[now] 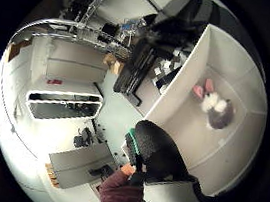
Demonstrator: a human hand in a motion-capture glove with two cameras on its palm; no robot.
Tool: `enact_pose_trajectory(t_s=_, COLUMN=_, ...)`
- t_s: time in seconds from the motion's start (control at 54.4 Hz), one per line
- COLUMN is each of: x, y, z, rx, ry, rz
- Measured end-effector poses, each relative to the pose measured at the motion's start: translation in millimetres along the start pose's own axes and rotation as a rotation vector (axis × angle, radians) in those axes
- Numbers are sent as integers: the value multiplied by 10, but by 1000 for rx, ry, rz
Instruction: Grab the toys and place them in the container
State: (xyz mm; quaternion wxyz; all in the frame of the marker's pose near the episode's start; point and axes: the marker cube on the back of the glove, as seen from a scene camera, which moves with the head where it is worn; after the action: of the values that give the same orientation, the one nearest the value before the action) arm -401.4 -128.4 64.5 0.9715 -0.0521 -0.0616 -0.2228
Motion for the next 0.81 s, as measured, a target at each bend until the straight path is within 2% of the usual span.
enact_pose_trajectory(t_s=0.147, x=119, y=262, z=-542, rx=77, ry=11, rz=5)
enact_pose_trajectory(t_s=0.257, x=253, y=390, z=-945, rx=52, ry=132, rz=91)
enact_pose_trajectory(t_s=0.478, x=1235, y=1165, z=-1349, rx=58, ry=240, rz=254)
enact_pose_trajectory(t_s=0.644, x=2067, y=1783, z=-981, rx=11, ry=245, rz=325)
enact_pose_trajectory(t_s=0.809, x=2887, y=2272, z=189, rx=-85, ry=262, rz=367)
